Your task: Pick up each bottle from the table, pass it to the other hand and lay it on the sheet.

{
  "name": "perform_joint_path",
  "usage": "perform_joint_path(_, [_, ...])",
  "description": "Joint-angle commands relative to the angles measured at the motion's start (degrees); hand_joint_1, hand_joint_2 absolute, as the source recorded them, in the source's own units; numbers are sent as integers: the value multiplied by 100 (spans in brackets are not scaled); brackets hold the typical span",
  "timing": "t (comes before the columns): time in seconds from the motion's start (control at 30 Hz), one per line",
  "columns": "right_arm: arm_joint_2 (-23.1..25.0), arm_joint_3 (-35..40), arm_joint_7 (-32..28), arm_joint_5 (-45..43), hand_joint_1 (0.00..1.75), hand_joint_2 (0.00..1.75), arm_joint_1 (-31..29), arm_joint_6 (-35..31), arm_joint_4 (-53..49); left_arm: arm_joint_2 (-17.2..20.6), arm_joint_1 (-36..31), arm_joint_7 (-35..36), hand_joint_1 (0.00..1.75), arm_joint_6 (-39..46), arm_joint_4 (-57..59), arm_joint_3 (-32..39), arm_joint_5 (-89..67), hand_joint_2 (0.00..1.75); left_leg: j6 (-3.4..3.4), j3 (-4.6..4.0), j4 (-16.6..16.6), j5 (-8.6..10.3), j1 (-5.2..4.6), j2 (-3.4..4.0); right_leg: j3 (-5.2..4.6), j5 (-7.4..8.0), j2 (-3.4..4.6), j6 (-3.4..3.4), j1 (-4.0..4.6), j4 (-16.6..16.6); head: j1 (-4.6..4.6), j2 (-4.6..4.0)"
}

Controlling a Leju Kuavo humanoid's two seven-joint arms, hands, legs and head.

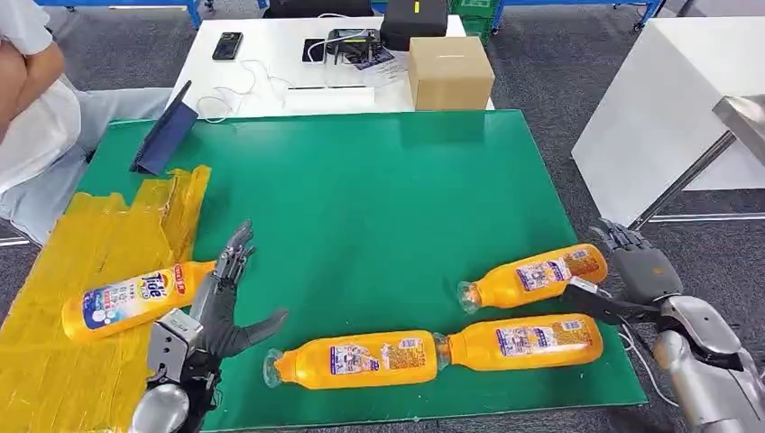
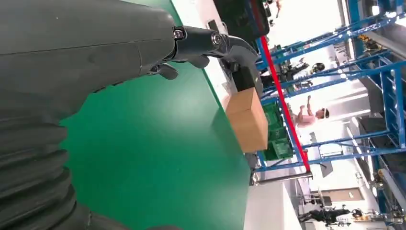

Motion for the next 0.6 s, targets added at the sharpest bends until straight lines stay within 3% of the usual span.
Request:
perform_joint_path(0.03, [446,817,91,-12,0,175,-918,-273,1389,132,-286,35,0,5,379,-148,57,175,-5,16,-7,-5,6,31,10,6,29,-10,7,-11,0,0])
perform_joint_path(0.33, [966,1256,99,111,0,175,-1684,-423,2036,114,-443,49,0,-10,418,-304,85,175,-5,9,-5,-2,4,40,-3,9,36,-10,5,-4,2,0])
perform_joint_path(0.5, [1185,1528,35,88,0,175,-1848,-254,2268,128,-478,53,0,2,407,-334,119,175,-15,22,-11,-3,10,63,2,12,57,-26,12,-9,2,0])
perform_joint_path(0.6, [1214,1595,-75,3,0,175,-1854,-170,2376,131,-502,52,0,4,428,-348,131,175,-8,15,-7,-5,6,36,3,5,35,-15,8,-6,0,0])
